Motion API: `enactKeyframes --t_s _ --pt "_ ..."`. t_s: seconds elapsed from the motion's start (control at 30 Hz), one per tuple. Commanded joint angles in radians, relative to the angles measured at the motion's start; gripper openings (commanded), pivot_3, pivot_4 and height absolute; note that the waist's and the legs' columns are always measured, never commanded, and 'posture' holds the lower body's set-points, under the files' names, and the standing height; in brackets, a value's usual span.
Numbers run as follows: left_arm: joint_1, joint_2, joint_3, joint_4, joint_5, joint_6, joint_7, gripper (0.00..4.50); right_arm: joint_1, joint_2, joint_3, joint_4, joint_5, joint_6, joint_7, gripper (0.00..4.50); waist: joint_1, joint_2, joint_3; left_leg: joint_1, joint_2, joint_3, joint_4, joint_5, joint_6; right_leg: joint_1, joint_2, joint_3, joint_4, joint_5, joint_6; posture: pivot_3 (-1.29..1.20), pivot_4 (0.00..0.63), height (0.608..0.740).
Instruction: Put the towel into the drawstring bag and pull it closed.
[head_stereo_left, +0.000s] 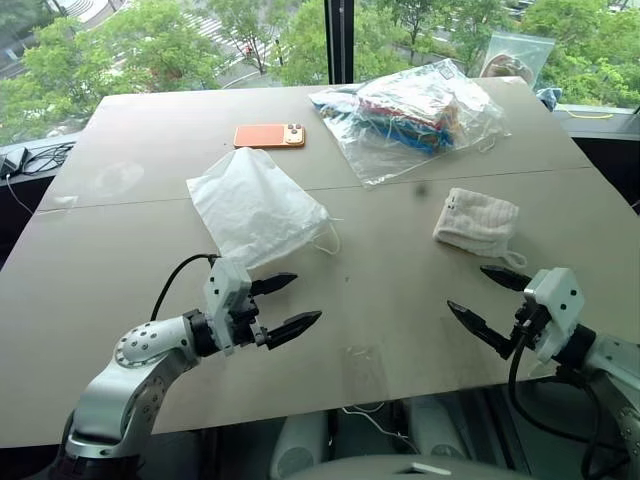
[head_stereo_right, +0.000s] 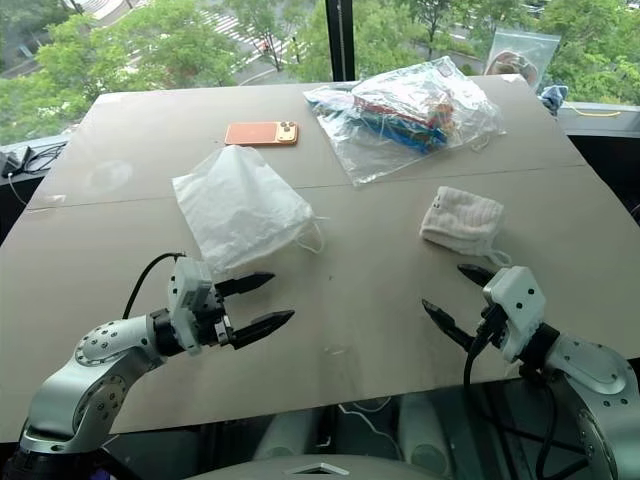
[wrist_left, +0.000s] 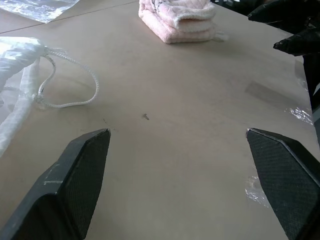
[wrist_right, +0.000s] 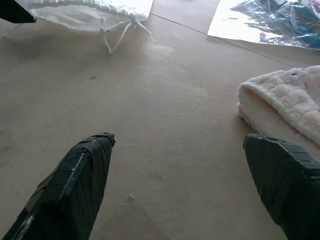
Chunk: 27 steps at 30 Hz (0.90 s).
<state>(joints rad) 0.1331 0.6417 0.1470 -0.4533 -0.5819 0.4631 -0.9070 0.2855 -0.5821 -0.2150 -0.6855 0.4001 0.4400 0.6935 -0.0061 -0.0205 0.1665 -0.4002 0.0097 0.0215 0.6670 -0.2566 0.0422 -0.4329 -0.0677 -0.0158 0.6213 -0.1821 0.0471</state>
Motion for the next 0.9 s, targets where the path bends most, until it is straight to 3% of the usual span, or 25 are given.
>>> enactKeyframes --t_s 0.03,0.23,0.4,0.57,0.9 --pt "-0.039 -0.019 0.010 -0.026 0.014 -0.028 0.055 4.50 -0.022 0.007 -0.007 -0.012 -0.002 -0.074 0.005 4.45 0.000 0.000 0.000 0.000 0.000 0.000 0.000 0.000 0.000 0.000 0.000 0.000 0.000 0.000 0.000 0.00 0.150 0.740" --pt "-0.136 -0.082 -0.016 -0.047 0.083 -0.053 0.174 4.50 -0.110 0.049 0.034 -0.018 0.052 -0.127 0.002 4.45 0.003 -0.001 0.002 0.000 0.000 -0.001 0.002 0.000 0.000 0.001 0.001 0.000 0.000 0.000 0.000 0.00 0.150 0.740" --pt "-0.147 0.004 -0.151 -0.075 0.600 -0.217 0.422 4.50 -0.055 -0.028 0.105 -0.088 0.074 -0.139 0.108 4.45 0.011 -0.001 0.003 0.000 -0.001 0.000 0.000 0.000 0.000 0.000 0.003 0.002 0.000 0.000 0.000 0.00 0.150 0.740" --pt "-0.113 0.046 -0.229 -0.024 0.896 -0.385 0.558 4.50 -0.020 -0.034 0.117 -0.062 0.050 -0.173 0.101 4.45 0.020 -0.002 0.003 0.000 -0.001 0.001 0.000 -0.001 0.001 0.000 0.001 0.002 -0.002 0.000 0.000 0.00 0.150 0.740" --pt "-0.267 -0.058 -0.311 0.250 1.111 -0.459 0.716 4.50 -0.025 -0.021 0.161 -0.009 -0.004 -0.220 0.090 4.45 0.022 -0.003 0.004 0.000 -0.001 0.000 0.000 -0.001 0.001 0.001 0.000 -0.001 -0.001 0.000 0.000 0.00 0.150 0.740"
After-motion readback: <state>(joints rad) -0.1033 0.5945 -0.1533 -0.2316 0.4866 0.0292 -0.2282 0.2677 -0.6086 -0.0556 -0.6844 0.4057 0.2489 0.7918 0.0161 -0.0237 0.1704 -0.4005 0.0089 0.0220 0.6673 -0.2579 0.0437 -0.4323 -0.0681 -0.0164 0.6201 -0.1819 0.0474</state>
